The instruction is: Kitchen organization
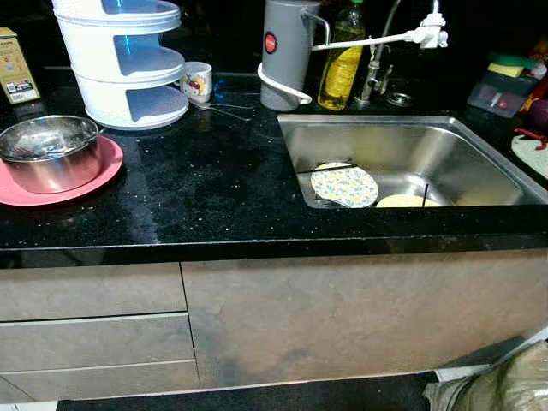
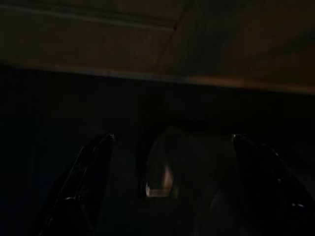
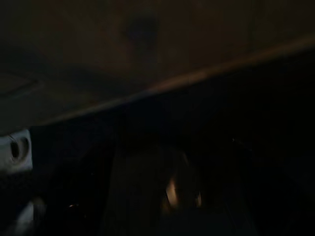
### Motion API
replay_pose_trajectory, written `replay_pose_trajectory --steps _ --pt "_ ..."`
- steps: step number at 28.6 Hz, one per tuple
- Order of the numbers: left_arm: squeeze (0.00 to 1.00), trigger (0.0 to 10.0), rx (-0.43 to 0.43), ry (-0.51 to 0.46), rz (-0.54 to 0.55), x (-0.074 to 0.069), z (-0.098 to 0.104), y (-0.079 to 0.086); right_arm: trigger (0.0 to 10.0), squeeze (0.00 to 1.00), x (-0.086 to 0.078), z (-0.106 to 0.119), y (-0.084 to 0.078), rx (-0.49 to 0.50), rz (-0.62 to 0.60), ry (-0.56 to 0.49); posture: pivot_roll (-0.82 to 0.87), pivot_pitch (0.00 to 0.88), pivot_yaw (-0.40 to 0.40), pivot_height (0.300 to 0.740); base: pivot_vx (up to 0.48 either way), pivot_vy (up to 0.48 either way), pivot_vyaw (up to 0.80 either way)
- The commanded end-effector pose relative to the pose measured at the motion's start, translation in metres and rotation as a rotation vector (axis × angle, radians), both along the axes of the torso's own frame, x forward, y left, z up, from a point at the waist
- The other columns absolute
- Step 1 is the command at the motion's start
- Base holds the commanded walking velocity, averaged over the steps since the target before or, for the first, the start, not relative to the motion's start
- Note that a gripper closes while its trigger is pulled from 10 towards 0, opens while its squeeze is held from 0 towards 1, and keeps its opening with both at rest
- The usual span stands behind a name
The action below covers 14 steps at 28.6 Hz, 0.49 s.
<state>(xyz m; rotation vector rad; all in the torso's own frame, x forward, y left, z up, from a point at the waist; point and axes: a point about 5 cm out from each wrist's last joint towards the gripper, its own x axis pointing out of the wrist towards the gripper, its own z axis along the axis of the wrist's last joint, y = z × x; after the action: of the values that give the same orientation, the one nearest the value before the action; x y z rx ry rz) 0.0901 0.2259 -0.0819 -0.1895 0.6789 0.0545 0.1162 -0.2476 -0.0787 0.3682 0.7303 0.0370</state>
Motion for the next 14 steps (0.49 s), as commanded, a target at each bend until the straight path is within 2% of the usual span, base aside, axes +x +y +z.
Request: replay_pose_trajectory --steps 1,3,4,6,7,13,14 --pt "0.0 10.0 0.008 -0.032 0.027 0.009 0.003 0.002 10.0 0.0 0.011 0.006 -0.004 -0.016 -0.008 -0.046 0.06 0.0 -0.057 0.74 0.0 0.0 0.0" --pt "0.0 10.0 0.008 -0.041 0.032 0.014 0.004 0.003 10.0 0.0 0.016 0.007 -0.004 -0.019 -0.012 -0.058 0.06 0.0 -0.057 0.74 0.0 0.0 0.0" --pt "0.0 10.0 0.016 -0.054 0.038 0.026 0.006 0.004 10.0 0.0 0.028 0.01 -0.001 -0.026 -0.002 -0.079 0.05 0.0 -0.046 0.74 0.0 0.0 0.0" --pt "0.0 10.0 0.019 -0.055 0.041 0.031 0.007 0.005 10.0 0.0 0.032 0.011 0.0 -0.027 -0.002 -0.085 0.05 0.0 -0.046 0.74 0.0 0.0 0.0" --pt "0.0 10.0 0.026 -0.067 0.043 0.042 0.01 0.007 10.0 0.0 0.043 0.015 0.002 -0.025 -0.011 -0.104 0.04 0.0 -0.043 0.74 0.0 0.0 0.0" --pt "0.0 10.0 0.039 -0.083 0.049 0.059 0.015 0.01 10.0 0.0 0.059 0.019 0.006 -0.032 -0.006 -0.115 0.05 0.0 -0.049 0.74 0.0 0.0 0.0" --pt "0.0 10.0 0.043 -0.087 0.057 0.067 0.017 0.011 10.0 0.0 0.066 0.02 0.009 -0.037 0.014 -0.118 0.05 0.0 -0.048 0.74 0.0 0.0 0.0"
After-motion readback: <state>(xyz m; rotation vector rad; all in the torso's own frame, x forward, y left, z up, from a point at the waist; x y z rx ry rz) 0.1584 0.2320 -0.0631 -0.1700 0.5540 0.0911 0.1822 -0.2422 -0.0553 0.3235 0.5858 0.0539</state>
